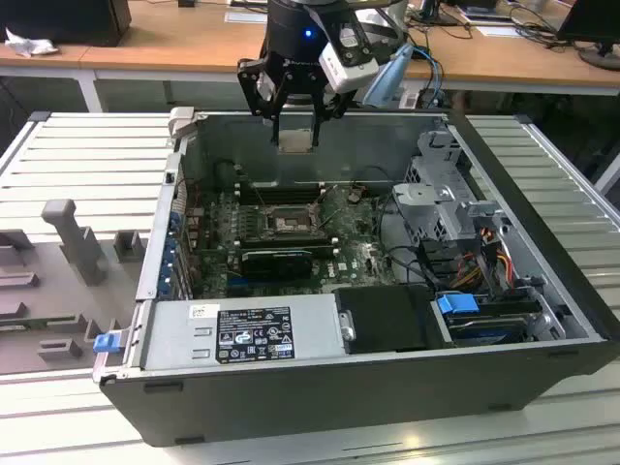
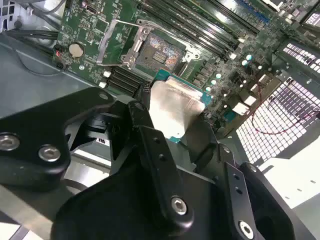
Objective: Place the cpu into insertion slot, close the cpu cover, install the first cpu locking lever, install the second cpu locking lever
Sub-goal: 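Place the cpu into insertion slot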
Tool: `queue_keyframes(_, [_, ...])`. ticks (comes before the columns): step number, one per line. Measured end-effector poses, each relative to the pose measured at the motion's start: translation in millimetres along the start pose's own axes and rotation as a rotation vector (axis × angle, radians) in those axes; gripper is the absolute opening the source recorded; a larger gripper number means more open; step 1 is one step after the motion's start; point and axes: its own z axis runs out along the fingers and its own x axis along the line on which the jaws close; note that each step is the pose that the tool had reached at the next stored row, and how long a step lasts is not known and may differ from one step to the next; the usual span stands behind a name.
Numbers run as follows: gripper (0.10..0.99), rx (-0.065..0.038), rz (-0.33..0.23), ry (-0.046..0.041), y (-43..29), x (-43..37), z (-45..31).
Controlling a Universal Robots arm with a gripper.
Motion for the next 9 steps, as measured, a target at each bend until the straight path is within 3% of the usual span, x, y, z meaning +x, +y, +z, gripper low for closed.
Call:
queue_keyframes(6, [0.525,-0.001,0.066,-0.0059,0.0,0.0,0.2])
queue_keyframes(9, [0.525,-0.001,0.072,-0.006,-0.1,0.0,1.0])
